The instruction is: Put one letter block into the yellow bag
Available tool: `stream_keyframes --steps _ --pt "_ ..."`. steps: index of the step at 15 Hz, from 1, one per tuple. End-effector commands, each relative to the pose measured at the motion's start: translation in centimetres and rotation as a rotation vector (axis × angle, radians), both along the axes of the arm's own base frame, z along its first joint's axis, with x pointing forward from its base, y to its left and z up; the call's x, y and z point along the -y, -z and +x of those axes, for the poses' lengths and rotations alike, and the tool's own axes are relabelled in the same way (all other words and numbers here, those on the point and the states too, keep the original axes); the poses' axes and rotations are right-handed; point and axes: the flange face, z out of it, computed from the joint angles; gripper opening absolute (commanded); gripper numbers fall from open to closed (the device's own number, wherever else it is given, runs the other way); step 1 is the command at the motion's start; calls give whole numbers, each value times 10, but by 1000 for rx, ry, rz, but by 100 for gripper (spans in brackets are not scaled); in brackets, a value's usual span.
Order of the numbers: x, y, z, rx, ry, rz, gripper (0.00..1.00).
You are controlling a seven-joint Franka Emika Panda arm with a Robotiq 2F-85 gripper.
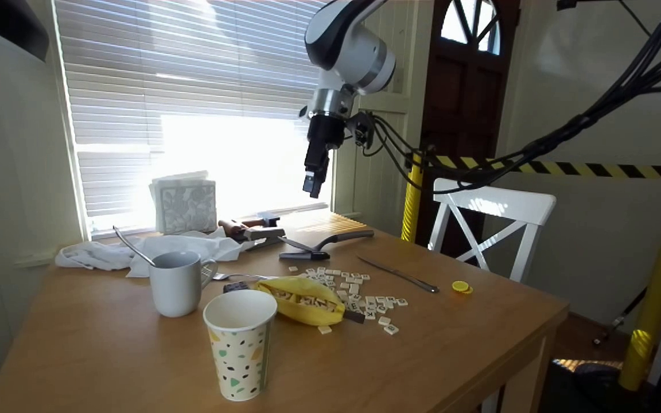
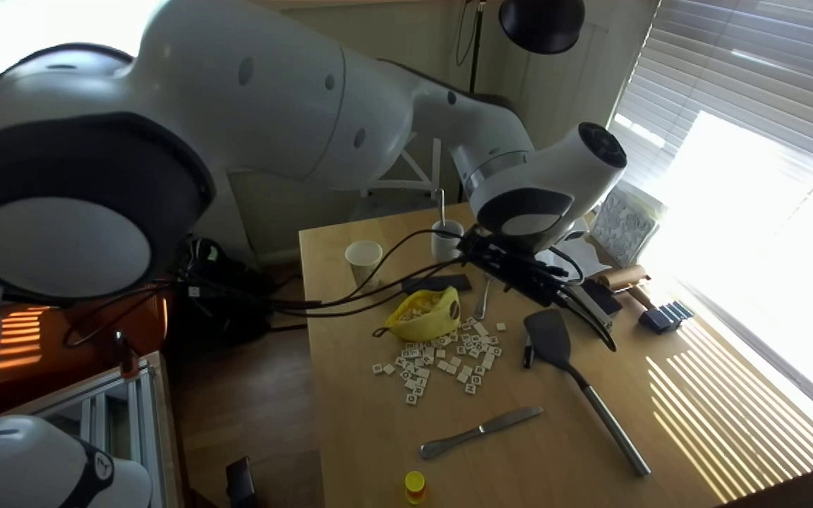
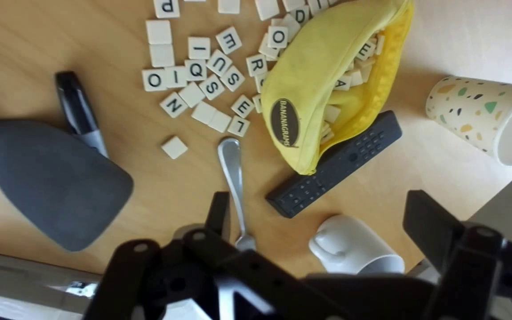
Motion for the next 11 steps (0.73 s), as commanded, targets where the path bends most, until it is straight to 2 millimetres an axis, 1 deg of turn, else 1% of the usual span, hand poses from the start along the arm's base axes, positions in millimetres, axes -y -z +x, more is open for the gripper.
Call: stream_keyframes --steps 1,3,6,7,9,11 --pt "15 -20 -39 26 142 -123 100" --pt "22 -20 -56 31 215 -188 100" --pt "24 -15 -78 7 331 -285 100" --pt "30 -12 -54 11 265 -225 100" --pt "28 -10 -66 -2 306 -255 100" --pt "25 -10 -70 -4 316 -260 100"
